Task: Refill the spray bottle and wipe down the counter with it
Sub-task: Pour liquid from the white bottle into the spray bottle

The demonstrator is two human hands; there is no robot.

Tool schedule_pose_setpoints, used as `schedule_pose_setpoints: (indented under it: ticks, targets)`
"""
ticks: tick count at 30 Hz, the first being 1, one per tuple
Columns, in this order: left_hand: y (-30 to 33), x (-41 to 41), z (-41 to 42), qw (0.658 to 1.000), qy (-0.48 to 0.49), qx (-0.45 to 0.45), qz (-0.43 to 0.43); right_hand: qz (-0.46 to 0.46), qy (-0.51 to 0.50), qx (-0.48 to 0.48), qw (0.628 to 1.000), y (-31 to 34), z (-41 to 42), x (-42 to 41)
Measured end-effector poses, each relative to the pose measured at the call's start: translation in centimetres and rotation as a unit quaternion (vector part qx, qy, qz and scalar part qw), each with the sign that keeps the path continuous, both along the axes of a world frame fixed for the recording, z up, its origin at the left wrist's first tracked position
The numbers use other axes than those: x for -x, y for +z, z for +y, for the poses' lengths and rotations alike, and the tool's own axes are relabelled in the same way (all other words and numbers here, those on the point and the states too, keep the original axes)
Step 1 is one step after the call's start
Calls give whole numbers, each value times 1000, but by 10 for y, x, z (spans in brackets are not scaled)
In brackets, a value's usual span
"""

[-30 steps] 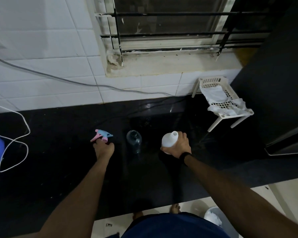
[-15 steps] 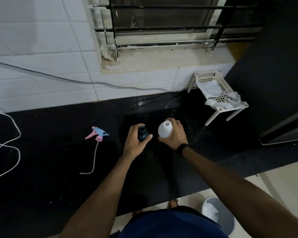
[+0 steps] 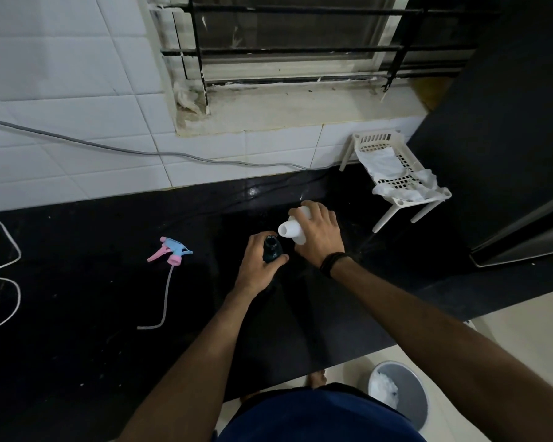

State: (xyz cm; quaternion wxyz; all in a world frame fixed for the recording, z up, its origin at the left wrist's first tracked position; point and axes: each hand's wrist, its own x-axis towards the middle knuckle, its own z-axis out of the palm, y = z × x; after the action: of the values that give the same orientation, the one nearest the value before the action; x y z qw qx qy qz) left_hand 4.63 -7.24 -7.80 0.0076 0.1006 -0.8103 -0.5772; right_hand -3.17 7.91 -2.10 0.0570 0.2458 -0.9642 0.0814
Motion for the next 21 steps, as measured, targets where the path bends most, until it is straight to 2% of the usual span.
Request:
schedule_pose_setpoints:
  ticks: [7,21]
  targets:
    - [0,0,3,1000,11,-2,1,23,31,-72,997,5,-5,5]
    - [-3,1,5,1000,23,-13,-3,104,68,-100,987,9,-6,15]
